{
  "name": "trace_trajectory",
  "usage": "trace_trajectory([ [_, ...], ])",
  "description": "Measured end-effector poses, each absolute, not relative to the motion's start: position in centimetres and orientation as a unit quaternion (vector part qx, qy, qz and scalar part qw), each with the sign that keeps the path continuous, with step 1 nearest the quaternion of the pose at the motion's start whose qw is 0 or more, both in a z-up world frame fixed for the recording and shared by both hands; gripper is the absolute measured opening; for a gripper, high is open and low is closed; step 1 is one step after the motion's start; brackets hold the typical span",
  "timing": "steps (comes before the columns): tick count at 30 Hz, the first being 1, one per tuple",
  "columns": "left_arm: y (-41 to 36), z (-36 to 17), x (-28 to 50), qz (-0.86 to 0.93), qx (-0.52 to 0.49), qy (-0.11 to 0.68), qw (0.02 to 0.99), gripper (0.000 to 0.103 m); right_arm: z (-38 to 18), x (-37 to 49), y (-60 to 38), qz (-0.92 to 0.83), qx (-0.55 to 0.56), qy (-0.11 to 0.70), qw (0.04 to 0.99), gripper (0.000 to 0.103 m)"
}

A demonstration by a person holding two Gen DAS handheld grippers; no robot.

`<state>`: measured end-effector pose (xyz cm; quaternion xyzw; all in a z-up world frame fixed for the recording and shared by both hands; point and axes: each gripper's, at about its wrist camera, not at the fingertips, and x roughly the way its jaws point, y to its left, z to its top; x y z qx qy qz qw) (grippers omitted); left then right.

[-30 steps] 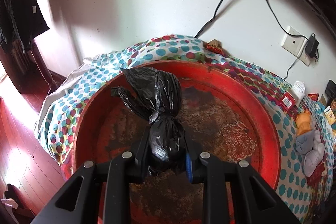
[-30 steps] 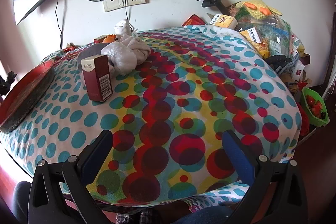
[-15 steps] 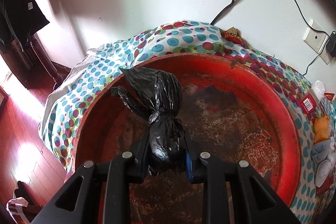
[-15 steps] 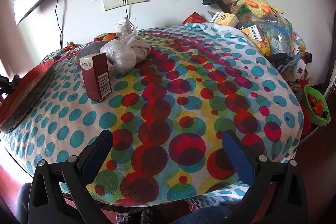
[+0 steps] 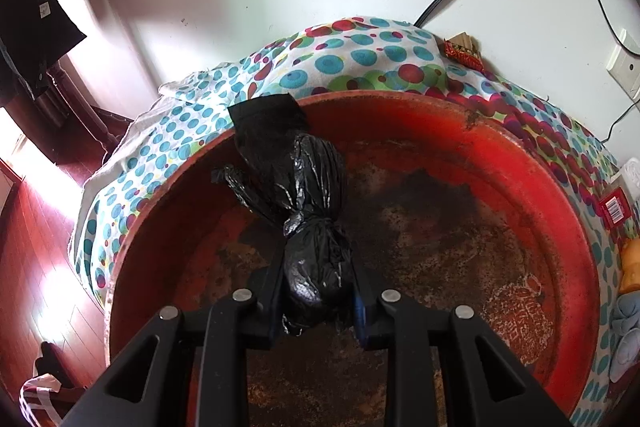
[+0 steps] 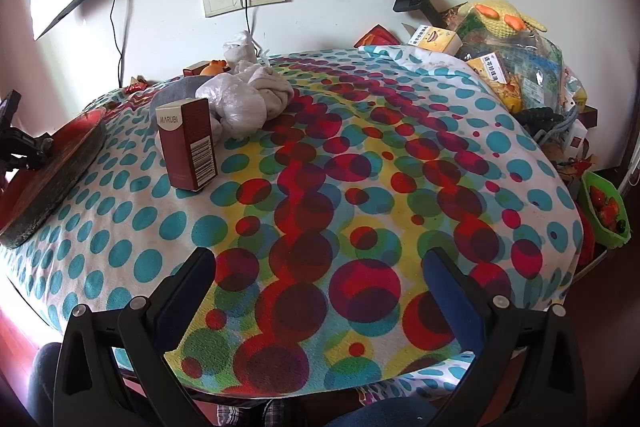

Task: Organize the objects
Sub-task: 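Carry the black bag over the red tray and release it with the left gripper, then grasp the red MARUBI box with the right gripper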

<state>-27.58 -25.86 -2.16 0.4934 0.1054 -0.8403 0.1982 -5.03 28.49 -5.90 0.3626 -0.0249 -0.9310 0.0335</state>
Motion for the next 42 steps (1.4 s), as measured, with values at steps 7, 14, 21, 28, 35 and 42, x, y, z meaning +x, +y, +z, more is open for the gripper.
trace_trajectory([
  [7, -25.8, -2.8, -27.8, -0.840, 0.494, 0.092, 0.204, 0.030, -6.0, -5.1, 28.3, -0.931, 0.362, -0.020, 0.033, 0.103],
  [14, -25.4, -1.6, -26.8, -0.849, 0.497, 0.078, 0.165, 0.052, -5.9, -4.9, 28.2, -0.931, 0.361, -0.022, 0.038, 0.103],
  [21, -23.5, 6.0, -20.4, -0.924, 0.346, 0.032, 0.161, 0.052, -5.5, -4.5, 27.9, -0.935, 0.352, -0.013, 0.038, 0.103],
  [28, -17.1, 9.8, -8.0, -0.972, 0.191, 0.111, 0.077, 0.081, -4.8, -4.5, 27.0, -0.938, 0.344, -0.001, 0.049, 0.103],
  [35, -8.0, 3.6, -1.6, -0.964, 0.245, 0.098, 0.022, 0.081, -3.1, -6.8, 23.8, -0.936, 0.341, 0.009, 0.087, 0.103],
  [42, -5.0, 0.2, 1.3, -0.954, 0.279, 0.104, -0.030, 0.081, -1.9, -10.0, 21.0, -0.935, 0.344, -0.003, 0.087, 0.102],
])
